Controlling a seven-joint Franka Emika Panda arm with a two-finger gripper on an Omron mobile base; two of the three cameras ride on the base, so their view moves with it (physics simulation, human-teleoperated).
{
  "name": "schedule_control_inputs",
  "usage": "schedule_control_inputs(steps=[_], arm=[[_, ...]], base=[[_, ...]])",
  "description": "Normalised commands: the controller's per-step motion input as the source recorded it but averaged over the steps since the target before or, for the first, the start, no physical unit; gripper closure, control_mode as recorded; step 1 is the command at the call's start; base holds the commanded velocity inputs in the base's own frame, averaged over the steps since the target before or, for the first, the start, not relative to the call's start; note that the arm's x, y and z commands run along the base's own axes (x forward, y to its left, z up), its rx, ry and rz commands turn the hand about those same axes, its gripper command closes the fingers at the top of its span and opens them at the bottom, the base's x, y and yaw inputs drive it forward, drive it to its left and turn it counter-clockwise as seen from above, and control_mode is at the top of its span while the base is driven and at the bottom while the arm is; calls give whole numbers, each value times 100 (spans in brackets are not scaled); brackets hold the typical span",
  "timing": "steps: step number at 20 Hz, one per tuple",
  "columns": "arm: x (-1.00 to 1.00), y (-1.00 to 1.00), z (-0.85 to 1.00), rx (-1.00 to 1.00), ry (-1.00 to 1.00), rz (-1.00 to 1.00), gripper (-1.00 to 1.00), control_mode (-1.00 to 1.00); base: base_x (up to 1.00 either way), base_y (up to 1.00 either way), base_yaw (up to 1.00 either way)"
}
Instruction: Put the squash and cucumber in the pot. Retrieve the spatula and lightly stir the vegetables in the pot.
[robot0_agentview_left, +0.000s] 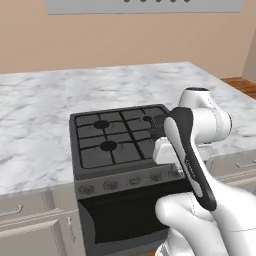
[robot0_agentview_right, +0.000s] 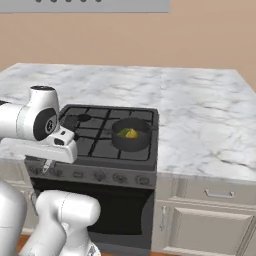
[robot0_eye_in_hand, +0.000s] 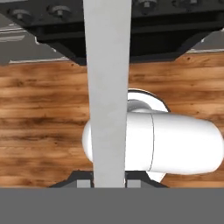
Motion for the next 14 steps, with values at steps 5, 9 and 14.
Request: schedule_control_inputs(steps=[5,9,14], arm=[[0,0,0,0,0,0,100,100],[0,0,0,0,0,0,100,100],[0,0,0,0,0,0,100,100]], base=[[25,-98,17],[44,-33,1],[62,-2,-16]])
